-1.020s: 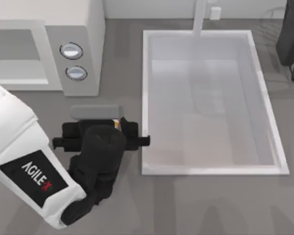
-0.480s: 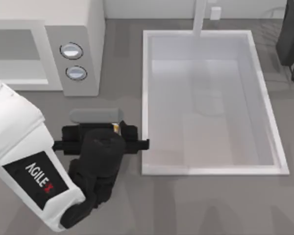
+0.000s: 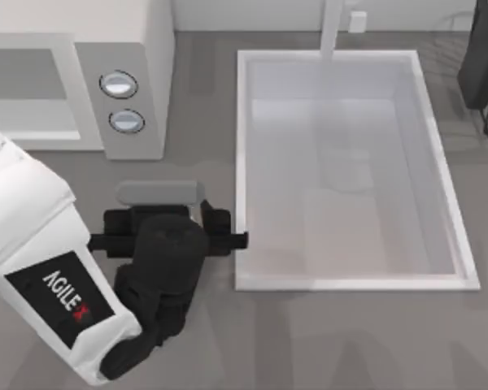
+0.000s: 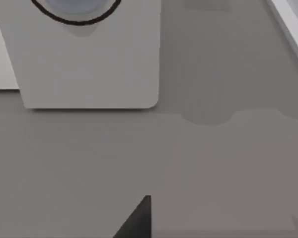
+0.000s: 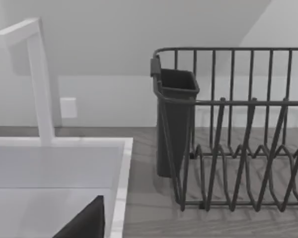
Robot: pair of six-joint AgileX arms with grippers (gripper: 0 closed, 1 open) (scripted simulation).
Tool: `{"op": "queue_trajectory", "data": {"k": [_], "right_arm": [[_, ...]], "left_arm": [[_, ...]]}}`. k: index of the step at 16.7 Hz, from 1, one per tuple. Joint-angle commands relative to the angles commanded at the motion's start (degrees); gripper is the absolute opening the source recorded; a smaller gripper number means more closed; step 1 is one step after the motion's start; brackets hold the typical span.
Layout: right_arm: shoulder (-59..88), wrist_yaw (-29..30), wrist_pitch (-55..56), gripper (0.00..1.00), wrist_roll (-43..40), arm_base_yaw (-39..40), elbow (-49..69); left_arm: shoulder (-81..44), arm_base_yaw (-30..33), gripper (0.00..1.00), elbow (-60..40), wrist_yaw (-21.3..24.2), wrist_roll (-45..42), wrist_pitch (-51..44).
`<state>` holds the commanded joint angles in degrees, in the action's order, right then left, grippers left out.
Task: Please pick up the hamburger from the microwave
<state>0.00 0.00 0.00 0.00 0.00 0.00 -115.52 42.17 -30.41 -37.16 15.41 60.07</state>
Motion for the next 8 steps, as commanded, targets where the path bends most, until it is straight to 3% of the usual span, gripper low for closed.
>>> {"op": "queue_trajectory", "data": {"k": [2,8], "right_arm": [[0.00,0.00,0.00,1.00,0.00,0.00,0.00],[0.00,0.00,0.00,1.00,0.00,0.00,0.00]], "left_arm": [[0.00,0.00,0.98,0.00,0.00,0.00,0.00],[0.00,0.00,1.00,0.00,0.00,0.00,0.00]]}}
